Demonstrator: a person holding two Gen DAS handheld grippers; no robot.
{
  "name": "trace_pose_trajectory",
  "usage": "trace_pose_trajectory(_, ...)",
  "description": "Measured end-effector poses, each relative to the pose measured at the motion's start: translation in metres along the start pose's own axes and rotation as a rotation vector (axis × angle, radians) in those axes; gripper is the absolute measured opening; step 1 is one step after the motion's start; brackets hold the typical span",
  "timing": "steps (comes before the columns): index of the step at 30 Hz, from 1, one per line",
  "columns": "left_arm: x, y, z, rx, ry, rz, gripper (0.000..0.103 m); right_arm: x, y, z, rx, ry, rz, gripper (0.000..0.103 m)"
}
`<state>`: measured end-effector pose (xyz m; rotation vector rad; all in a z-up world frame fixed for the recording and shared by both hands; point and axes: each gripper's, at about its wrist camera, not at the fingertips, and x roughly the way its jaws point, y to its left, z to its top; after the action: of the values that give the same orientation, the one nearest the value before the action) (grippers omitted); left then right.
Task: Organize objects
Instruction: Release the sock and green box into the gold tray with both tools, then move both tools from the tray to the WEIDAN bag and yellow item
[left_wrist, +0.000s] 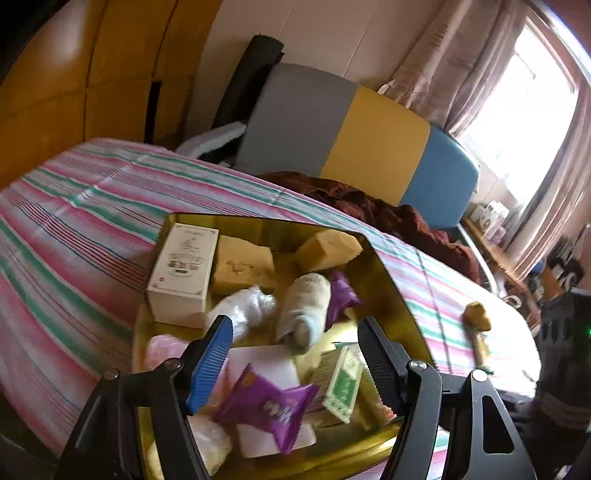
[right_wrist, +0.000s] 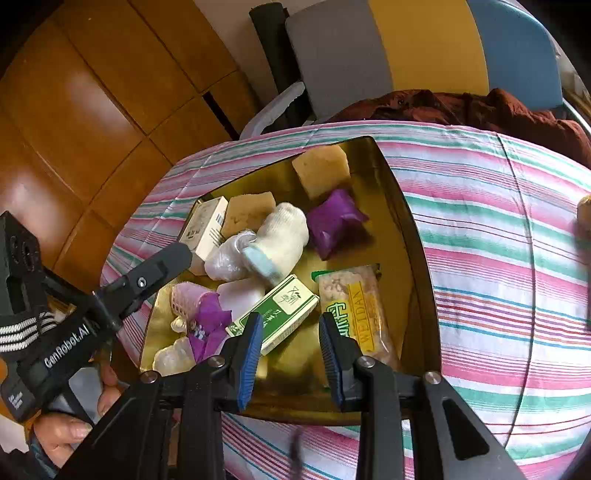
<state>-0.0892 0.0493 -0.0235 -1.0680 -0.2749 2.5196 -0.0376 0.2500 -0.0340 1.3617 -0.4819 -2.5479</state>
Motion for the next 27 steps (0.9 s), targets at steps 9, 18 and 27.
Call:
trace_pose_trajectory(9,-0.014,-0.005,-0.019,0.087,-0.022,0.076,0.071,-0.007,0.006,-0.009,-0.033,-0.032,-0.066,0.031)
trace_pose_trajectory(18,-0.024,-0.017,-0.028,0.156,-0.047,0.109,0.072,-0.015,0.005,-0.016,-0.052,-0.055,-0.107,0.037)
trace_pose_trajectory(27,-0.027,-0.028,-0.034,0.194,-0.046,0.105,0.072,-0.023,0.0,-0.017,-0.046,-0.073,-0.123,0.037)
